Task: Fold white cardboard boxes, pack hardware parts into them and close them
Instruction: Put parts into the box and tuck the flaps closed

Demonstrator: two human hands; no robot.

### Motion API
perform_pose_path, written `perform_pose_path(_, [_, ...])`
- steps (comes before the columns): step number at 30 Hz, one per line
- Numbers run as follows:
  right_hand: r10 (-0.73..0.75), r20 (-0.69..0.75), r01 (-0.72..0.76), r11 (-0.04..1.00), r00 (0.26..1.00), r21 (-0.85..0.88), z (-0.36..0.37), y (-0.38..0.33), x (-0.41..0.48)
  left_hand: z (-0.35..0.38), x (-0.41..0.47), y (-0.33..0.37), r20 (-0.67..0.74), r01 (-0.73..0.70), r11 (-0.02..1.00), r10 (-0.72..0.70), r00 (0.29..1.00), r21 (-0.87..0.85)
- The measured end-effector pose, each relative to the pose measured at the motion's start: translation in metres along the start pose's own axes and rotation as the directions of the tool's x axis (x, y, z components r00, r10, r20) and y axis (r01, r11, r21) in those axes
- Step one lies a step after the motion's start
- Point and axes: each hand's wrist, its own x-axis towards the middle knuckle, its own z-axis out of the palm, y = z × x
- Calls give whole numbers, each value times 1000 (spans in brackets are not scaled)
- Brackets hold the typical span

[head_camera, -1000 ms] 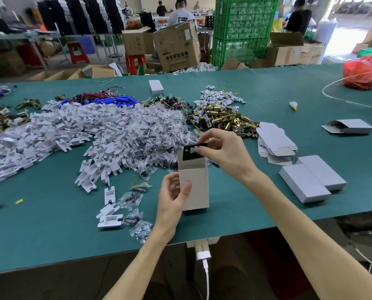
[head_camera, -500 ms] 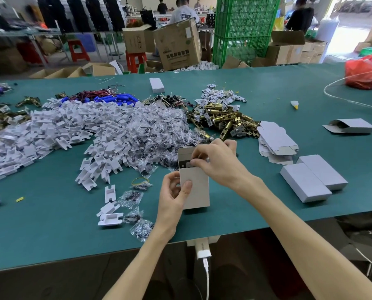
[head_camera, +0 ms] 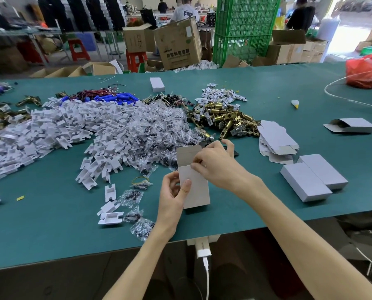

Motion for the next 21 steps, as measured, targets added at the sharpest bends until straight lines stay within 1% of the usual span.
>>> perform_pose_path(2, [6,-33,-6,1000,999,5,-2,-4,0,0,1,0,-2,-8,1000,8,1000,9])
perform_pose_path(7, [-39,-197,43,999,980,14,-8,-20,4,0,0,1,-1,-23,999,23,1000,23])
perform_pose_path(9, [-82,-230,82,997,970,-9,-8,-32,11,1,0,2,3,-34,999,34,999,31])
perform_pose_path(11, [-115,-229,113,993,967,-23,-6,-48,25,0,-1,3,9,-52,998,52,999,46])
perform_pose_path(13, [-122,-170,106,989,978,-103,-3,-63,45,1,-2,5,14,-67,996,66,998,57])
perform_pose_path(16, [-80,-8,75,960,997,-269,3,-87,78,2,-2,6,12,-71,994,70,997,80])
perform_pose_path(18, [-51,95,78,950,994,-303,11,-98,95,0,-1,4,14,-66,994,65,998,86])
perform_pose_path(21, [-2,216,68,951,976,-300,33,-104,113,-1,0,2,14,-49,993,47,999,107])
